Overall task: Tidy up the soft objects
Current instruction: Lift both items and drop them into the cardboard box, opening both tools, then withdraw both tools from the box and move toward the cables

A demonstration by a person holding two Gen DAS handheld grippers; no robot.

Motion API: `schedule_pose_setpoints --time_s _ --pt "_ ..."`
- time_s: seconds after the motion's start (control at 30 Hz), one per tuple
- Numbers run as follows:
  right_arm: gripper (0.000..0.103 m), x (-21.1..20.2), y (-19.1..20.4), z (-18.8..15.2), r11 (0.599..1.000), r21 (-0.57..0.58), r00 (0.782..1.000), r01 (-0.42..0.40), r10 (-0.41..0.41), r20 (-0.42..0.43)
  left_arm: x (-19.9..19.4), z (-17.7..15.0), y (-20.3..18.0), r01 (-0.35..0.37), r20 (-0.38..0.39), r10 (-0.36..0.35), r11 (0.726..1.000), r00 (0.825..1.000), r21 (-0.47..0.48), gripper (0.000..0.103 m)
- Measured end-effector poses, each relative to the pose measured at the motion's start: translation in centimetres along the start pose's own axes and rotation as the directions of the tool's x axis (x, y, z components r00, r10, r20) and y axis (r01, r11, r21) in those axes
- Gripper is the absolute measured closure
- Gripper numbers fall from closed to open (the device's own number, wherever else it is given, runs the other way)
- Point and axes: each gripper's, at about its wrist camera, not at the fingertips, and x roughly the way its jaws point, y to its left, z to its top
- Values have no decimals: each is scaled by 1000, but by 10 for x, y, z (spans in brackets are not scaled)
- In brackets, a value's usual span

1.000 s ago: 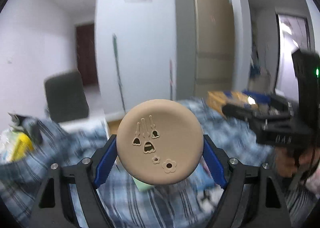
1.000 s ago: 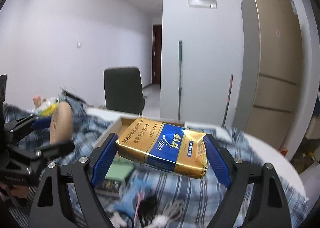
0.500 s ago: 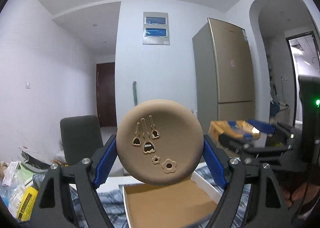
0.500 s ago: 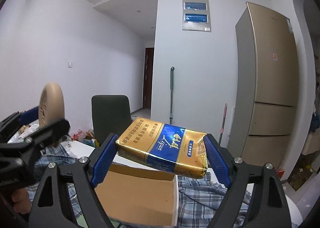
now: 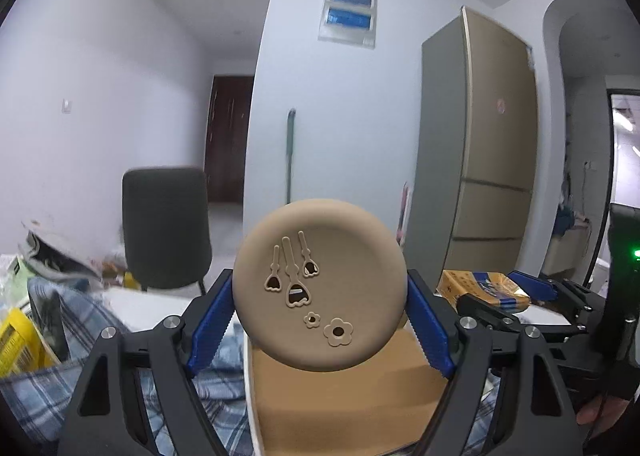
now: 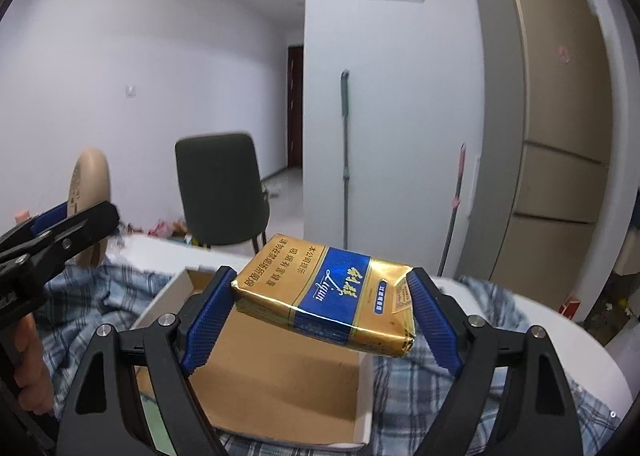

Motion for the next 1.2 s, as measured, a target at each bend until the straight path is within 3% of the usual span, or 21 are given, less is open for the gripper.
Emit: schedule_pose_setpoints --time_s 0.27,0.33,0.5,0.6,0.9,1.1,1.2 --pt "17 24 4 -31 998 -5 988 -65 63 -141 6 -5 1 -10 -31 10 1000 999 3 20" --pt "11 32 5 -35 997 1 982 -75 75 -172 -1 -11 1 -9 -30 9 1000 1000 7 19" --pt "8 41 9 -41 998 -23 976 -60 54 -210 4 -15 0 2 -59 -2 1000 998 7 16" --pt "6 39 4 -40 999 -16 978 -42 37 -205 5 -16 -1 -12 -57 12 1000 998 6 0" --pt "4 35 -6 -29 1000 9 984 -9 10 -178 5 -9 -6 -33 -64 35 999 997 20 0" --pt "3 21 -5 -17 1000 -7 990 -7 6 -143 -15 11 -21 -44 -24 46 998 999 52 0" --pt "3 8 -5 -6 1000 -3 992 -15 14 -124 -39 20 -27 -49 34 47 997 998 54 0"
